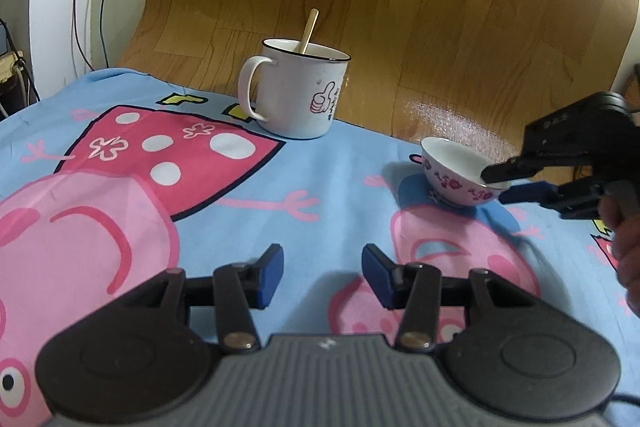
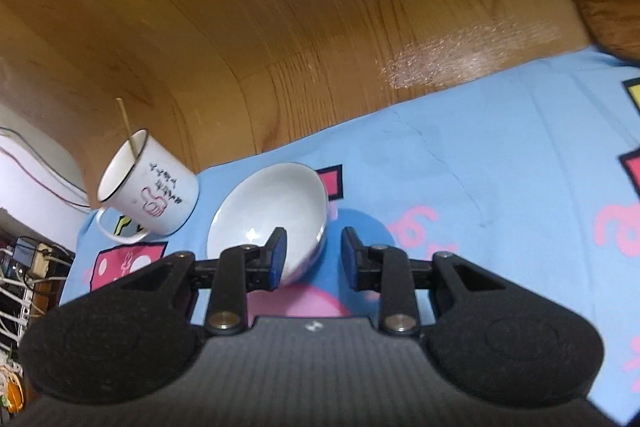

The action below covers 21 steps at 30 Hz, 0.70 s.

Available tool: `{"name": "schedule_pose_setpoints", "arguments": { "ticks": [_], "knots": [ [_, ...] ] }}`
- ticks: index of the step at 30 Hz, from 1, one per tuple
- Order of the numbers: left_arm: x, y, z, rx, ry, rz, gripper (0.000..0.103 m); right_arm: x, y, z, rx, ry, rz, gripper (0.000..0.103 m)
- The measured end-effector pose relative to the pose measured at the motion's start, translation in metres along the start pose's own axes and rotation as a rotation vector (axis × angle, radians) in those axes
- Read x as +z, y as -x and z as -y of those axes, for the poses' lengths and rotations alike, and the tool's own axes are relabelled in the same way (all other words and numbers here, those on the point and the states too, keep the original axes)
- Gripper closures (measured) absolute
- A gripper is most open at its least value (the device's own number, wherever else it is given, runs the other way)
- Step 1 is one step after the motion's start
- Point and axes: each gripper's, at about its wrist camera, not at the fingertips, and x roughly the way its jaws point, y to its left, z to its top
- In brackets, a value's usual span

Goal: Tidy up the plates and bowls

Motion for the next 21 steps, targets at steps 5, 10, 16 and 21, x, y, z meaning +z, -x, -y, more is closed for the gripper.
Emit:
{"name": "schedule_pose_setpoints", "arguments": {
  "ticks": [5, 10, 16, 21],
  "knots": [
    [0.003, 0.001, -0.01, -0.042, 0.065, 0.005, 0.058, -0.001, 0.005, -0.002, 0.006, 0.01, -0.02, 0.094],
    [0.002, 0.014, -0.007, -0.201, 0.066, 0.049, 0.057, -0.021, 0.04, 0.002, 0.075, 0.039, -0.062, 0.094],
    [-0.012, 0.023, 0.026, -0.363, -0.074, 0.01, 0.056, -0.067, 0.097, 0.025, 0.116, 0.088, -0.092, 0.094],
    [-0.023, 0.035, 0.057, -0.475, -0.144, -0.041, 0.059, -0.099, 0.131, 0.05, 0.121, 0.059, -0.074, 0.094]
  ]
}}
